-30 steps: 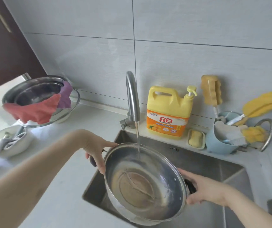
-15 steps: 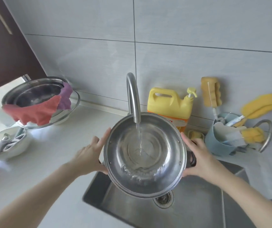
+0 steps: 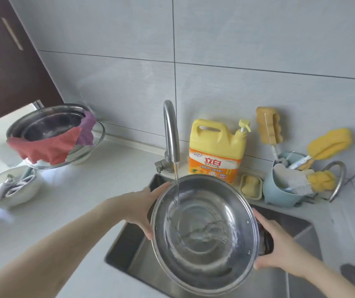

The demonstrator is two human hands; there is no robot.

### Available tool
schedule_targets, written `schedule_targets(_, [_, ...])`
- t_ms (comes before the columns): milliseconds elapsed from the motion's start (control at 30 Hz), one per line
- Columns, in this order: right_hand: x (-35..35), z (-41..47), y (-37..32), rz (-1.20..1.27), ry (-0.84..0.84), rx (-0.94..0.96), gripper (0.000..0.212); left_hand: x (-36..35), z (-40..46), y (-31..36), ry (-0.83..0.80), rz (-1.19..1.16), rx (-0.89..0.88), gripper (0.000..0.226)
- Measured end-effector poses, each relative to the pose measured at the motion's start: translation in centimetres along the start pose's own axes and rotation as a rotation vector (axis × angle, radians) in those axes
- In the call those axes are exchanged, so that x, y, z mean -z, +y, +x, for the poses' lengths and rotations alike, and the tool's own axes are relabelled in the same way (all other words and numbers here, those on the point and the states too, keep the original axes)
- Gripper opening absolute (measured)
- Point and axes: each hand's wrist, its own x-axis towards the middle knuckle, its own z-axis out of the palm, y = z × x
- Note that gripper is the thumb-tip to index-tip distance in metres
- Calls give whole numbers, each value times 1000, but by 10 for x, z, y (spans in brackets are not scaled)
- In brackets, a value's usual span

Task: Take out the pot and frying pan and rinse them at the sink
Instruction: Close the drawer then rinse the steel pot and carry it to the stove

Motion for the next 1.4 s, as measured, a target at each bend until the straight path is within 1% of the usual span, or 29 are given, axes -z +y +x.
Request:
schedule_targets(67, [-11,-4,11,-12,160,72,140,-10,2,12,224,140,-22,145])
schedule_targets(100, [-12,-7,14,-38,231,97,141,-16,4,17,324,173,-30,145])
schedule_targets(167, [-7,-13,19,-135,355,126,144,-33,11,22,510,189,-44,147])
schedule_targets(200, [-3,-16,18,-205,416,156,146,-42,15,23,616,198,-64,151])
schedule_targets(267, [5,-24,15,-320,487,214,152,-57,20,26,753,173,-99,159])
schedule_targets(333, [10,-30,15,-391,511,240,154,-72,26,26,838,127,-122,158])
schedule_targets(400, [16,-34,11,-423,527,253,153,-81,29,25,868,93,-137,152])
schedule_targets(500, [21,-33,3,-463,473,258,152,-92,28,23,870,55,-80,137])
schedule_targets(533, [22,-31,0,-471,449,254,152,-95,26,22,853,31,-68,128])
schedule_targets(600, [20,-25,-7,-469,401,246,151,-100,20,18,861,8,-46,99])
schedule_targets(633, [18,-21,-10,-473,385,248,151,-103,16,13,865,5,-27,91])
schedule_targets(667, [15,-16,-13,-484,372,257,150,-106,13,7,861,-1,-6,91])
schedule_targets(800, [2,11,-27,-512,346,329,148,-113,0,-19,839,-22,44,100])
schedule_targets(933, [-10,40,-45,-536,342,402,150,-111,-14,-41,849,-35,108,95])
schedule_targets(1133, [-28,77,-66,-547,326,531,144,-117,-30,-78,848,-106,205,100])
schedule_targets(1333, [-32,89,-71,-552,322,546,142,-117,-29,-88,945,-65,160,100])
schedule_targets(1400, [-26,85,-65,-553,333,532,142,-118,-22,-87,949,-69,141,108])
